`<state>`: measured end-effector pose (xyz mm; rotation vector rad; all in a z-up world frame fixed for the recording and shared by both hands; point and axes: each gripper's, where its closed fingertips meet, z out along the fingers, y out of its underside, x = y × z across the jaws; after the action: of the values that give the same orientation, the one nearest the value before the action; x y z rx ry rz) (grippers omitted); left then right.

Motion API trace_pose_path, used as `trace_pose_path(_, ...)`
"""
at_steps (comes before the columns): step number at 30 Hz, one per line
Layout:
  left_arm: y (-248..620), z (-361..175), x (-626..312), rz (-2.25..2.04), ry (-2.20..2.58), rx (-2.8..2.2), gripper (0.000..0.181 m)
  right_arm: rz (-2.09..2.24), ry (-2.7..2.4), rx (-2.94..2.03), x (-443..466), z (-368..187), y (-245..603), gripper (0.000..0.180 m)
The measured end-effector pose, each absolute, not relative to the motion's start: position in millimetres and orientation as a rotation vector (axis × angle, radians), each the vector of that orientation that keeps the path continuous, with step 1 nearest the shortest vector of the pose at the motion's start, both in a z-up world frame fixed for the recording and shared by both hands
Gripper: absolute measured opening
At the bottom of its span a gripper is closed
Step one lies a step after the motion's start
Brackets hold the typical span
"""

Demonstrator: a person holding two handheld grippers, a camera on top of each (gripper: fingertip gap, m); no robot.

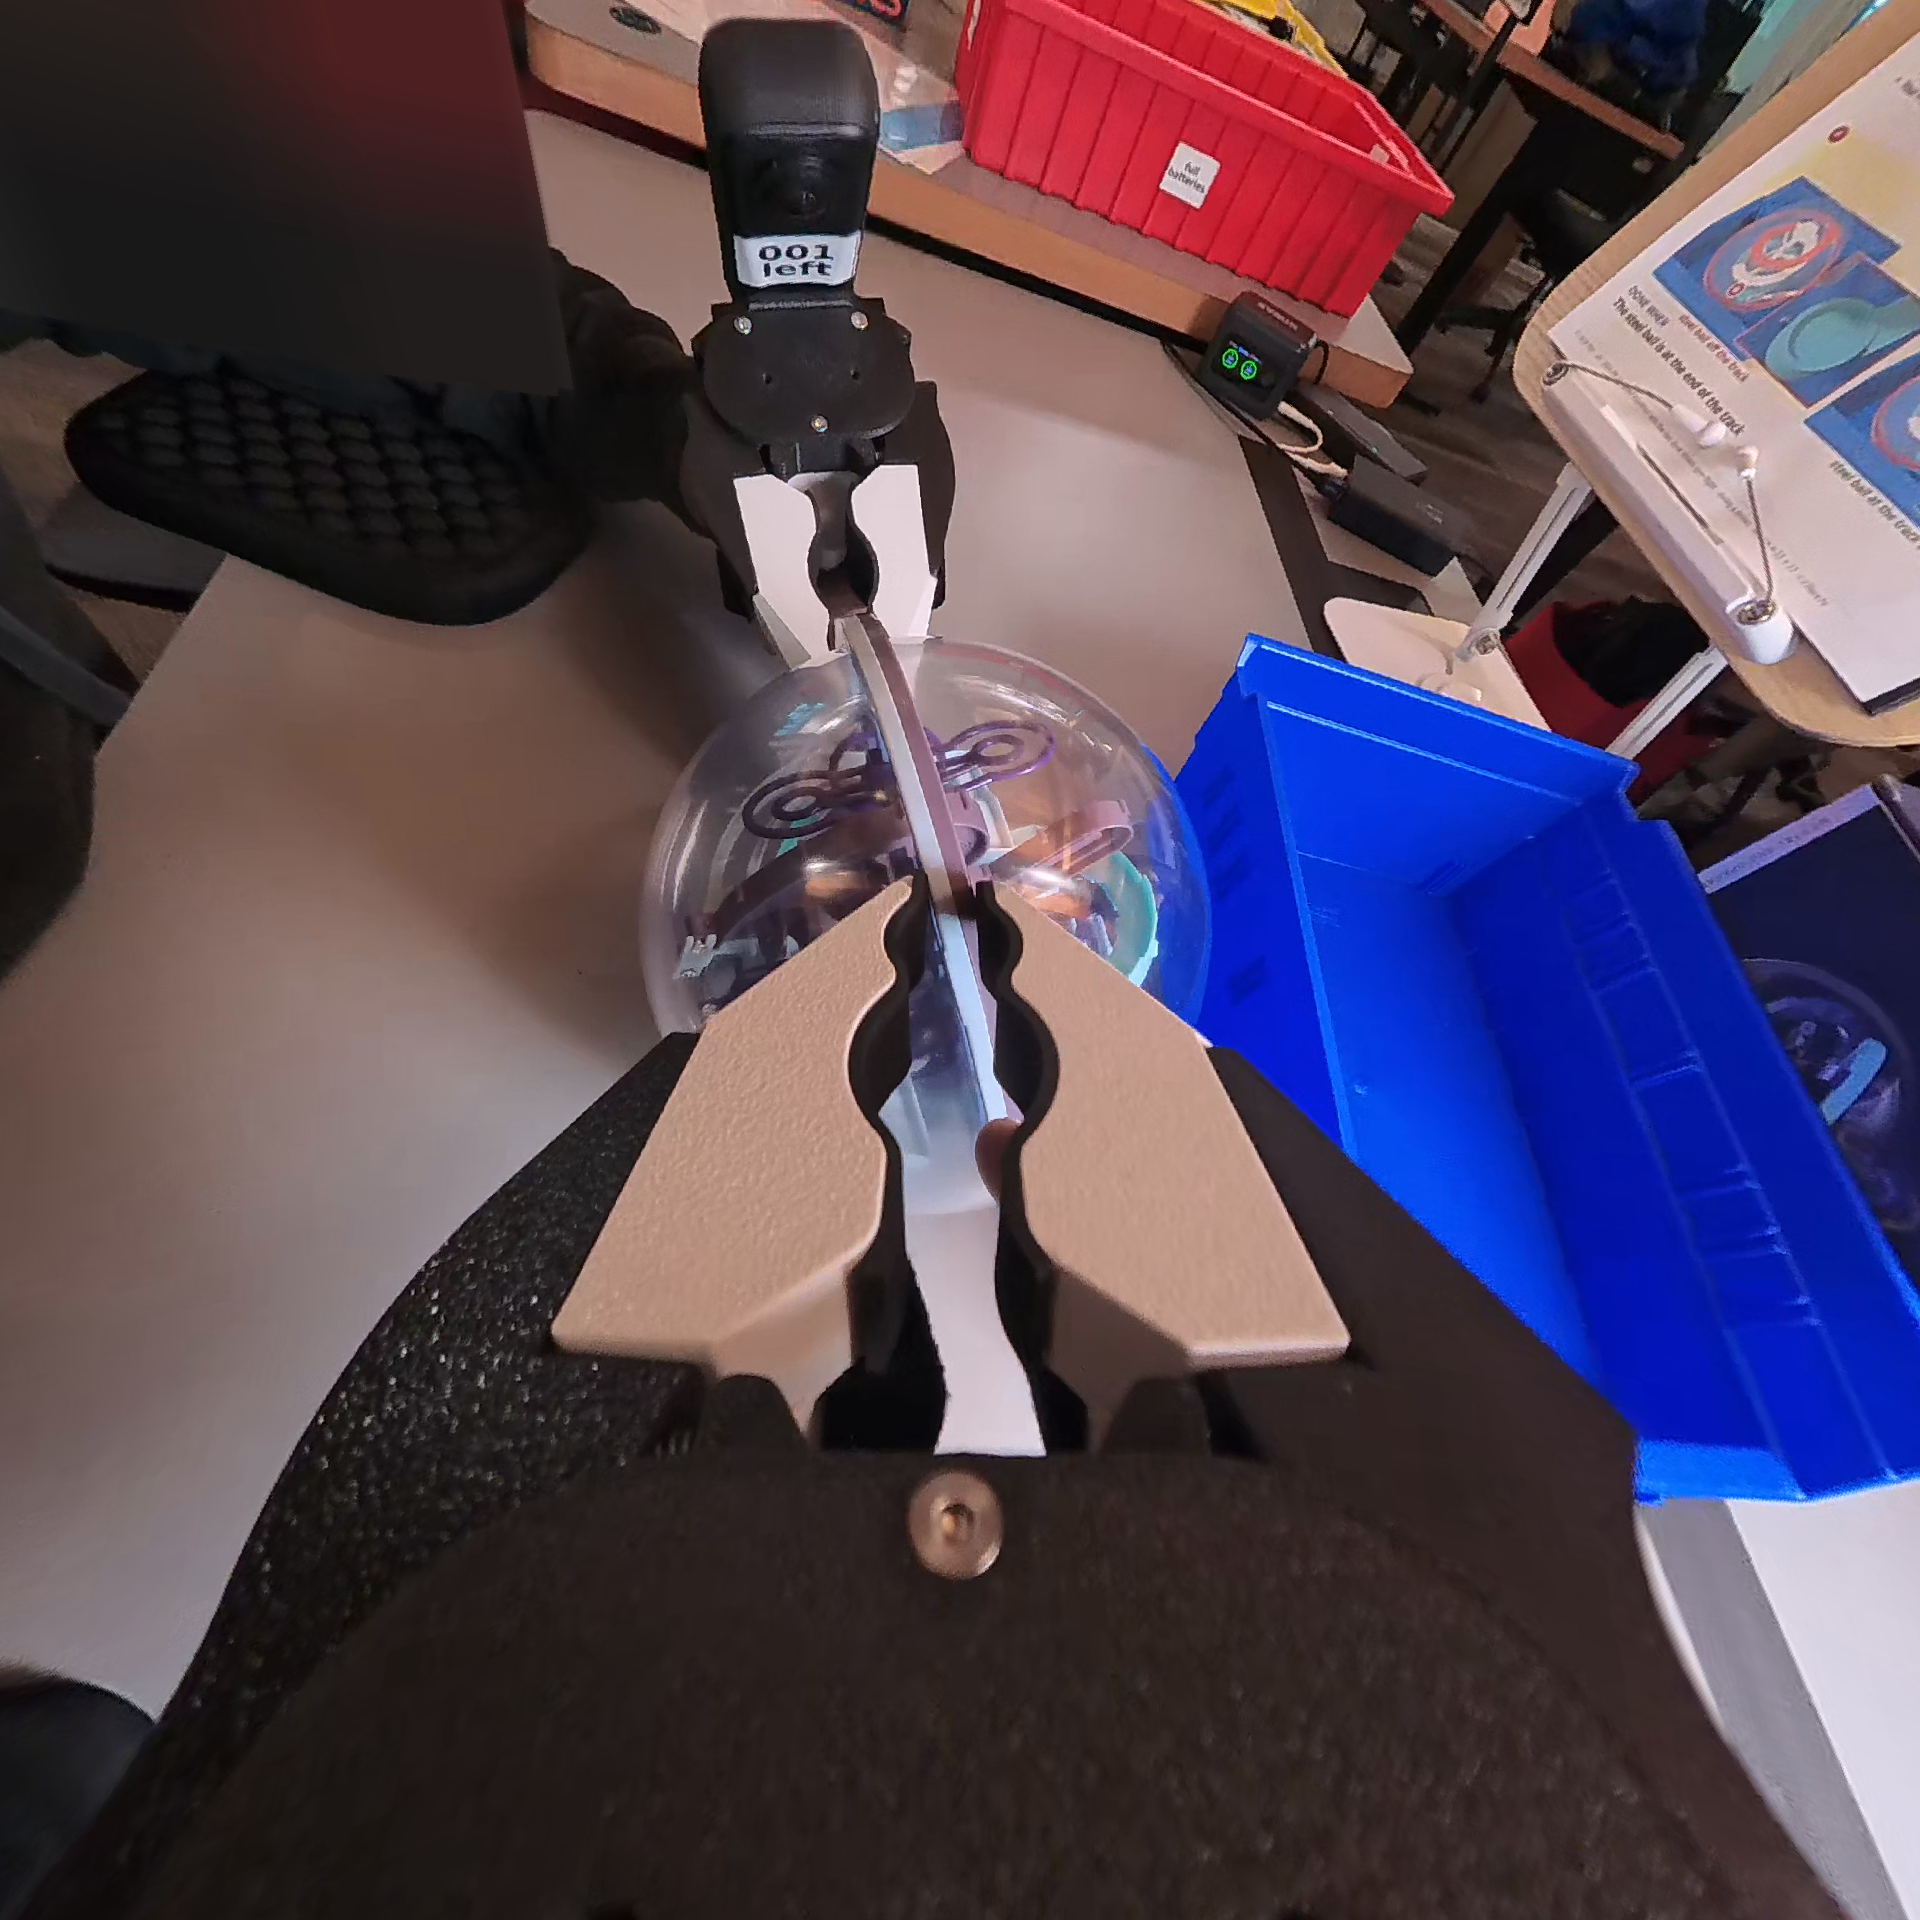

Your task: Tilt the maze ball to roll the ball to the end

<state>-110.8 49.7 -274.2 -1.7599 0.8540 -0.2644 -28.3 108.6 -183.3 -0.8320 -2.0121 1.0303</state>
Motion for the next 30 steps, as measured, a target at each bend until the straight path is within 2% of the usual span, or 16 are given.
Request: trace_pose_path(30, 40, -249, -98, -0.242, 0.884, -1.623, 0.007, 1.210, -1.951, -0.885, 4, -203, 113, 0.008)
